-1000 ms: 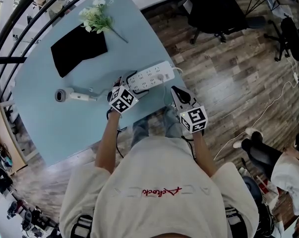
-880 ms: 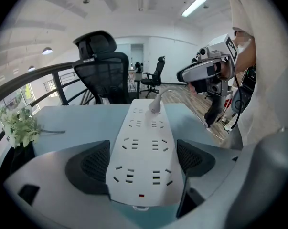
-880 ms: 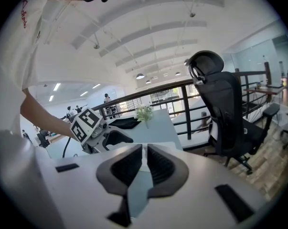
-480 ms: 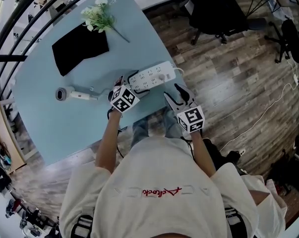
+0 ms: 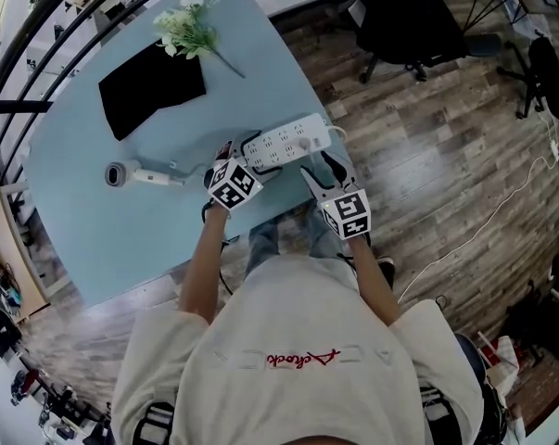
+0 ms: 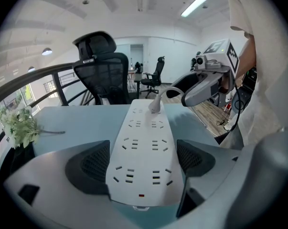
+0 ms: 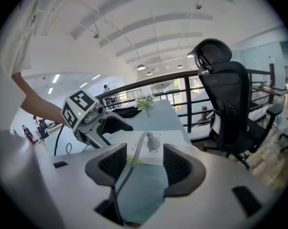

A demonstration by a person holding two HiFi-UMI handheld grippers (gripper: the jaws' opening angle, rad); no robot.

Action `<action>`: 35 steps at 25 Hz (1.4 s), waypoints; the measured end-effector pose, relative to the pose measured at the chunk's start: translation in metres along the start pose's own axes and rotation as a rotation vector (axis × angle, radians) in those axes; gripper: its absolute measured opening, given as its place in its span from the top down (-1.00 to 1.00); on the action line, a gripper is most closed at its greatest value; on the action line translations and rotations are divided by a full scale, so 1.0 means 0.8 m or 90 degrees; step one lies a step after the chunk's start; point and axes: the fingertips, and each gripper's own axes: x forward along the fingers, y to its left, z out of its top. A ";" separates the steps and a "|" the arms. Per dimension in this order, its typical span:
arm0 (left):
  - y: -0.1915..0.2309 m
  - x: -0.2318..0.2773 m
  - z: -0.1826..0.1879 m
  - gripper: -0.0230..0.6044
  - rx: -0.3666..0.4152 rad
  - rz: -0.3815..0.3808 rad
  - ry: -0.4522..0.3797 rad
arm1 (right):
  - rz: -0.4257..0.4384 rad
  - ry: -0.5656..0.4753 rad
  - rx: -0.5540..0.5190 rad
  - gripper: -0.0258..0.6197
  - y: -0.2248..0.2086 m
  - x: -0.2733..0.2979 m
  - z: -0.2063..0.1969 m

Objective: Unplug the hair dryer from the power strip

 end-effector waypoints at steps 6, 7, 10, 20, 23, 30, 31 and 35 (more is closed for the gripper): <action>0.000 -0.001 0.000 -0.41 0.000 -0.002 -0.001 | -0.012 0.016 -0.011 0.21 -0.003 0.020 -0.003; 0.000 -0.001 0.000 -0.41 0.001 -0.003 -0.002 | -0.014 0.017 -0.014 0.21 -0.004 0.023 -0.003; 0.001 -0.002 0.000 -0.41 0.001 -0.004 -0.003 | -0.020 0.021 -0.027 0.21 -0.005 0.029 -0.002; 0.000 -0.001 0.000 -0.41 0.004 -0.005 -0.003 | -0.046 0.031 -0.041 0.21 -0.010 0.045 -0.002; -0.001 -0.001 0.002 -0.41 0.004 -0.007 -0.005 | -0.052 0.034 -0.043 0.21 -0.012 0.049 -0.001; 0.000 -0.004 0.001 -0.41 0.004 -0.007 -0.006 | -0.079 0.035 -0.063 0.24 -0.015 0.056 -0.002; 0.000 -0.004 0.001 -0.41 0.004 -0.007 -0.006 | -0.085 0.037 -0.069 0.26 -0.015 0.056 -0.002; 0.001 -0.005 0.002 -0.41 0.005 -0.007 -0.007 | -0.091 0.036 -0.079 0.31 -0.013 0.057 -0.001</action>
